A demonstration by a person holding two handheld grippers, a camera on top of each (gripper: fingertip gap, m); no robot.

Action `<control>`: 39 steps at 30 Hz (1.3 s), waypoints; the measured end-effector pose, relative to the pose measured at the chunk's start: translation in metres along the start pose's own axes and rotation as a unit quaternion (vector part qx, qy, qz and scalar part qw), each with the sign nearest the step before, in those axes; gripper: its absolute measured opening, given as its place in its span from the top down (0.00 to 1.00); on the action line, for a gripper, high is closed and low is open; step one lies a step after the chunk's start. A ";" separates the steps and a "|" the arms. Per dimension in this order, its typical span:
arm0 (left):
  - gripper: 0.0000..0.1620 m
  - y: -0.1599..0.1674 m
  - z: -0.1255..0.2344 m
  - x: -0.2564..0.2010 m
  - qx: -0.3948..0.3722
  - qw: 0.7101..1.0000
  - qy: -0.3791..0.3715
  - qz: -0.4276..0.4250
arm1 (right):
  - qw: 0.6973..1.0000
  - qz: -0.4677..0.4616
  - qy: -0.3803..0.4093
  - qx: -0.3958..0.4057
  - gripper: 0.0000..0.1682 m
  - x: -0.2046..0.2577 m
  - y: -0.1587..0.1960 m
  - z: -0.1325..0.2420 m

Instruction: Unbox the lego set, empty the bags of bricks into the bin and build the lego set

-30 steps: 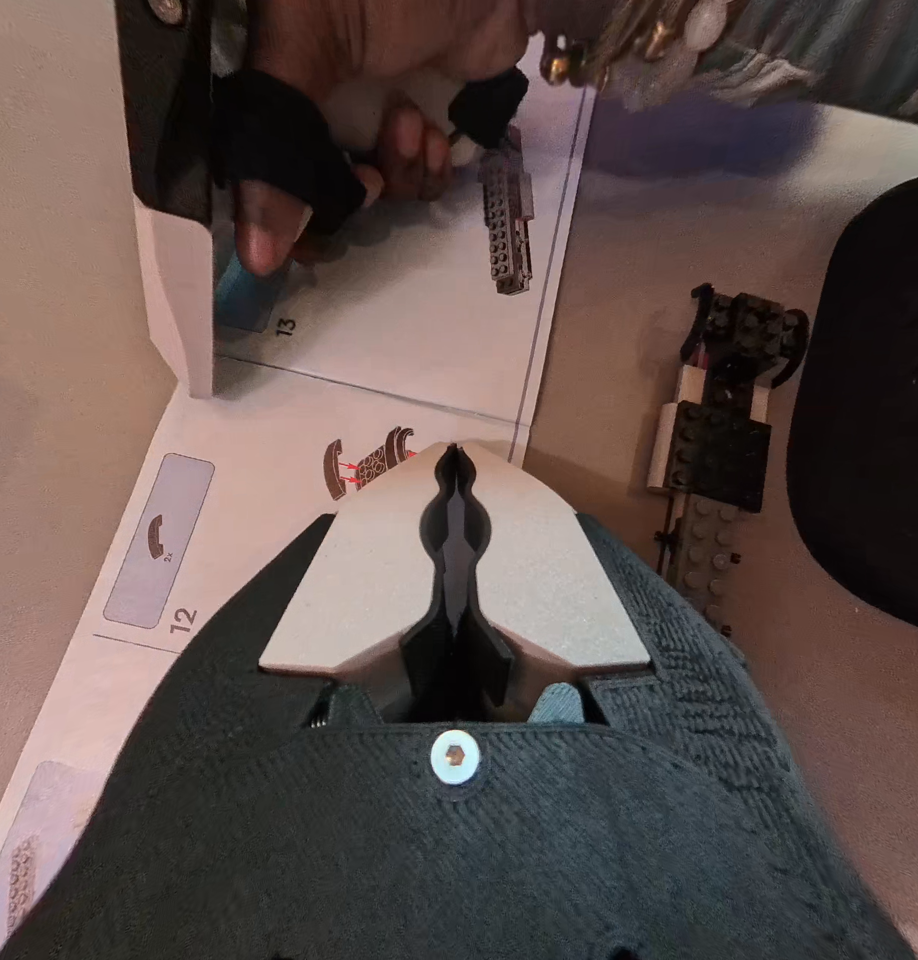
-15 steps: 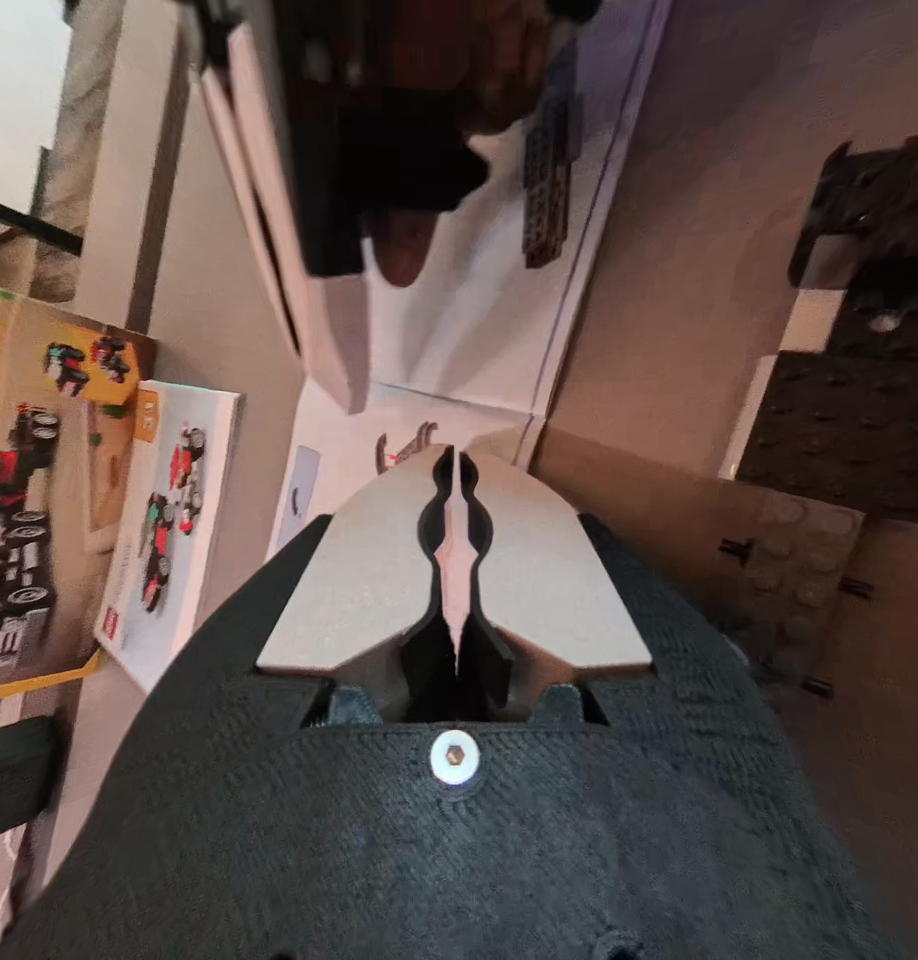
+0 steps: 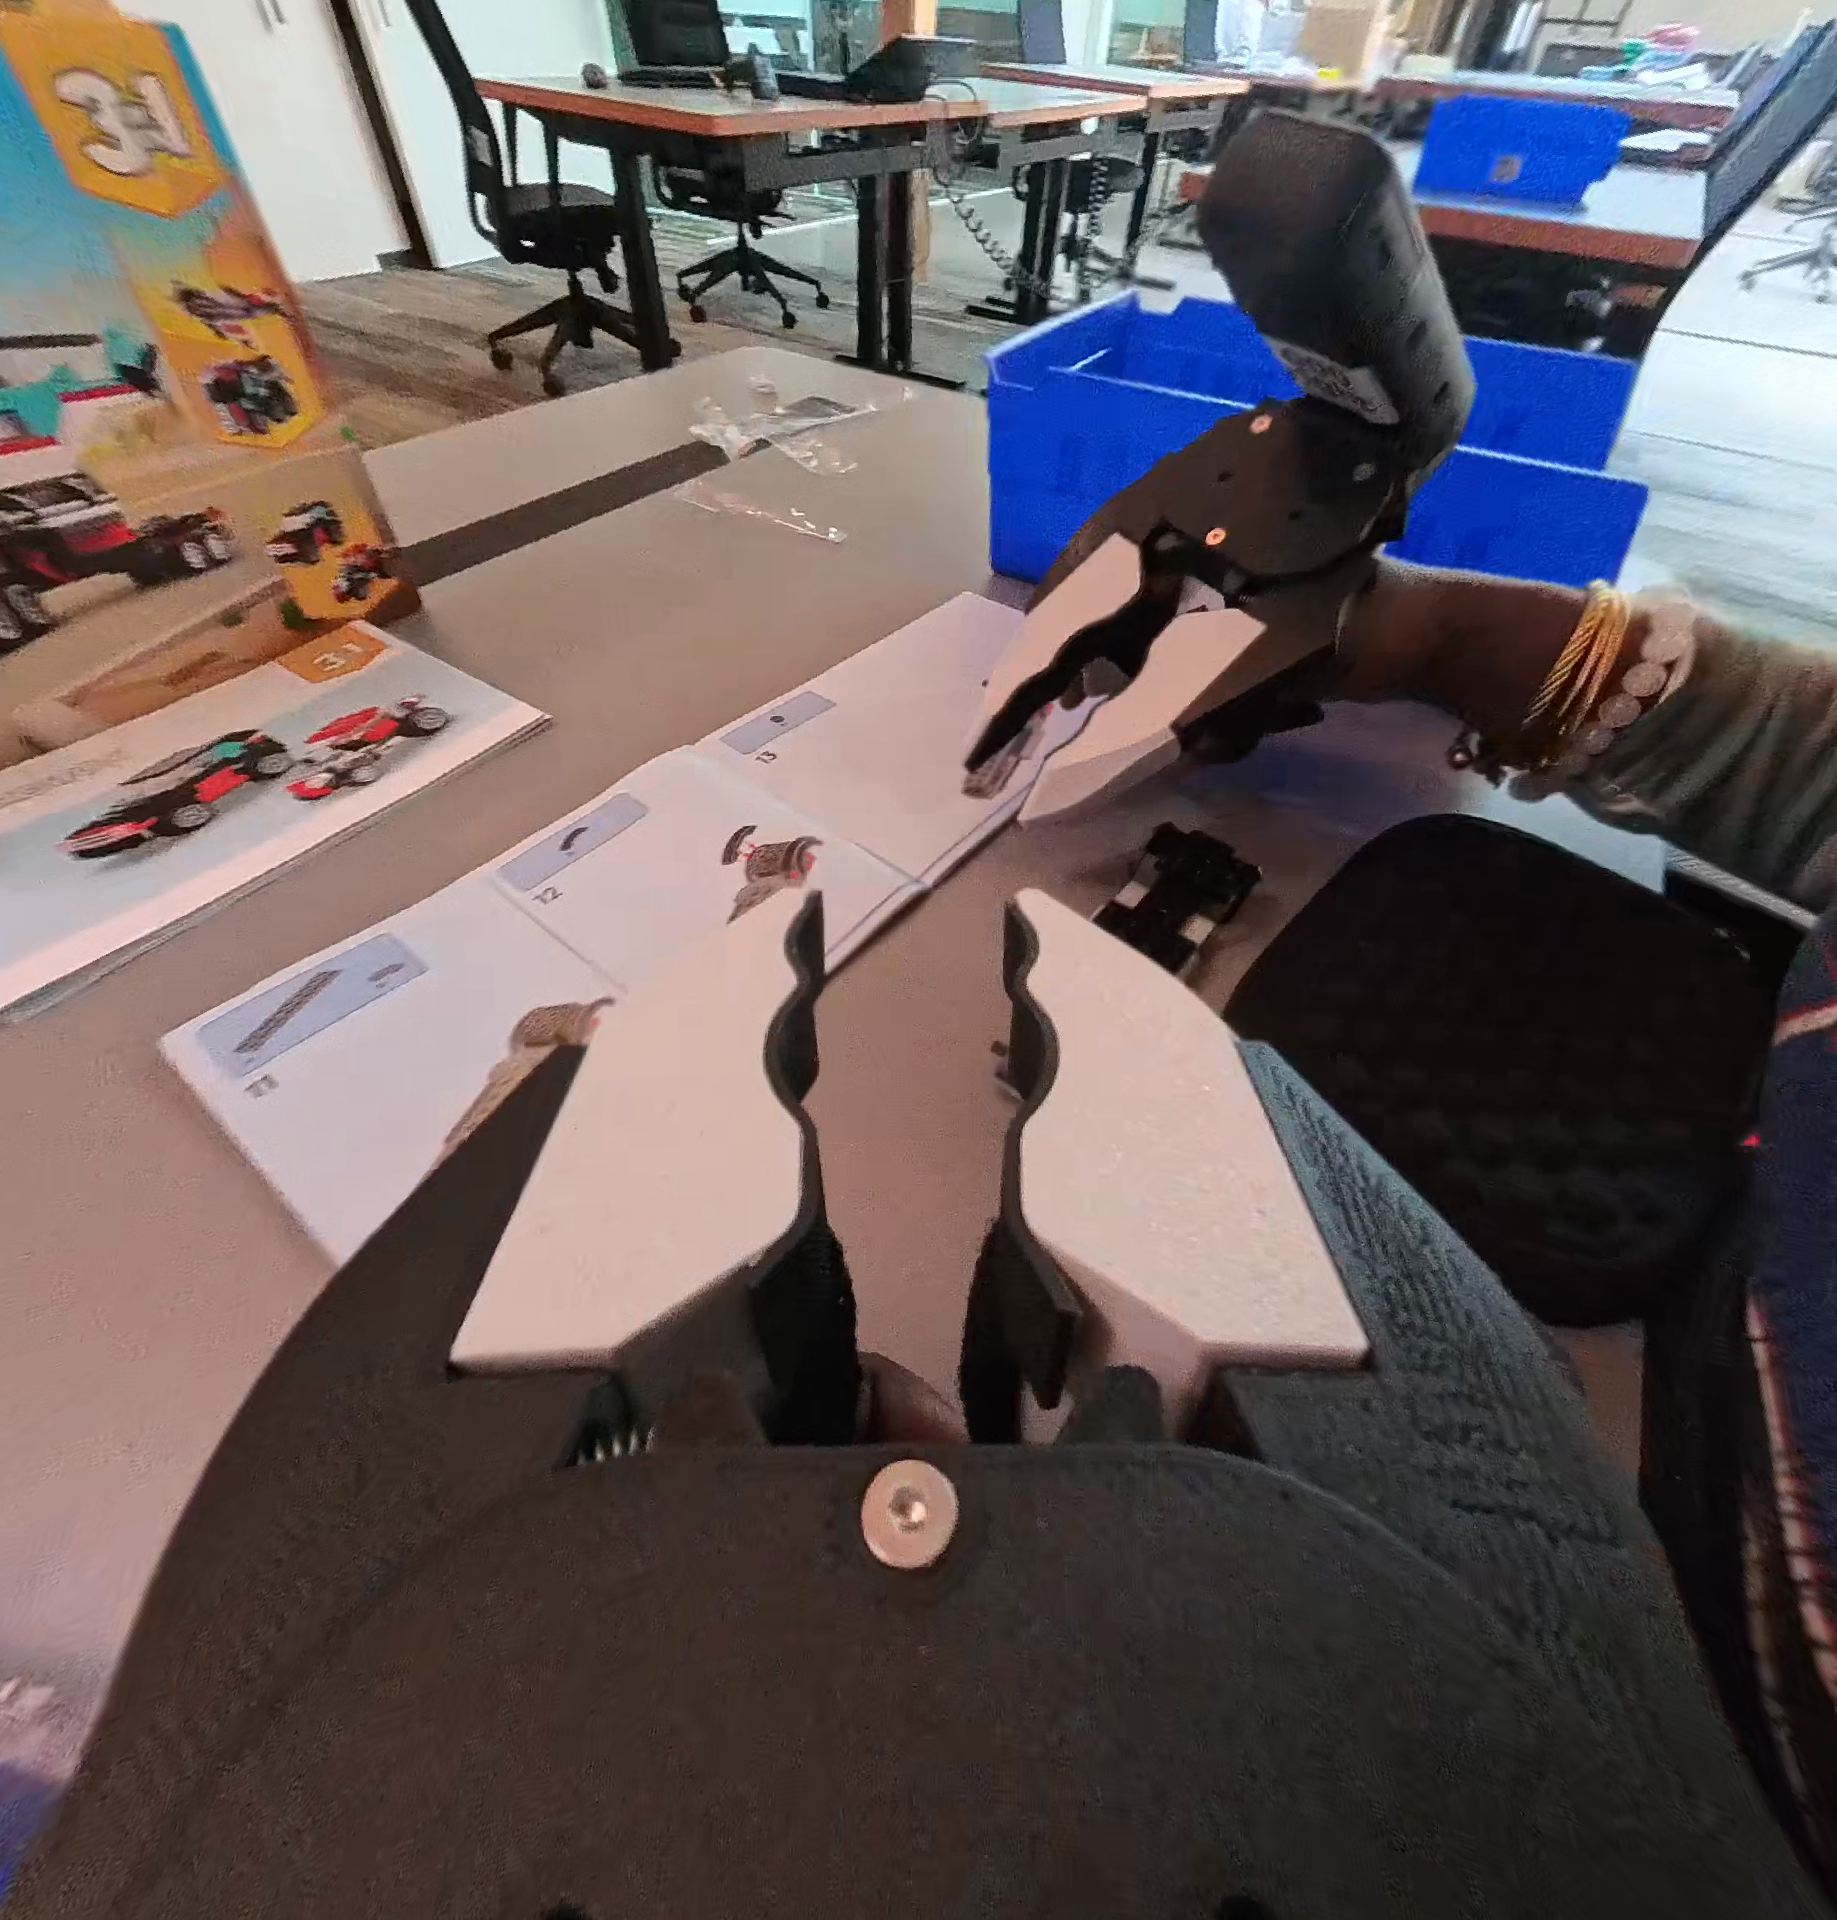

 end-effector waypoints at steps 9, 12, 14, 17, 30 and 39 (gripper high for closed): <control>0.80 -0.008 0.099 0.050 0.022 0.989 -0.147 0.011 | 0.999 0.019 0.007 0.032 0.89 -0.018 -0.018 -0.042; 0.80 0.006 0.140 0.074 0.102 0.972 -0.212 0.007 | 0.999 0.006 -0.010 0.050 0.90 -0.017 -0.006 -0.048; 0.80 0.019 0.171 0.092 0.163 0.953 -0.253 0.017 | 0.999 -0.001 -0.020 0.042 0.91 -0.015 -0.004 -0.045; 0.80 0.039 0.207 0.114 0.256 0.924 -0.282 0.039 | 0.999 0.001 -0.030 0.044 0.91 -0.012 -0.001 -0.042; 0.85 0.078 0.210 0.220 0.420 0.880 -0.218 0.025 | 0.991 -0.059 -0.066 -0.098 0.86 -0.018 -0.027 -0.009; 0.85 0.150 0.194 0.287 0.574 0.810 -0.096 0.074 | 0.994 -0.038 -0.060 -0.085 0.87 -0.015 -0.022 -0.007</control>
Point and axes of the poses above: each gripper's, where its closed fingertips meet, z back along the fingers, y out of its underside, x = y × z across the jaws, the point moved 1 cm from there along z, back along the fingers, and after that the axes turned 7 degrees about -z, right-handed, at the moved point
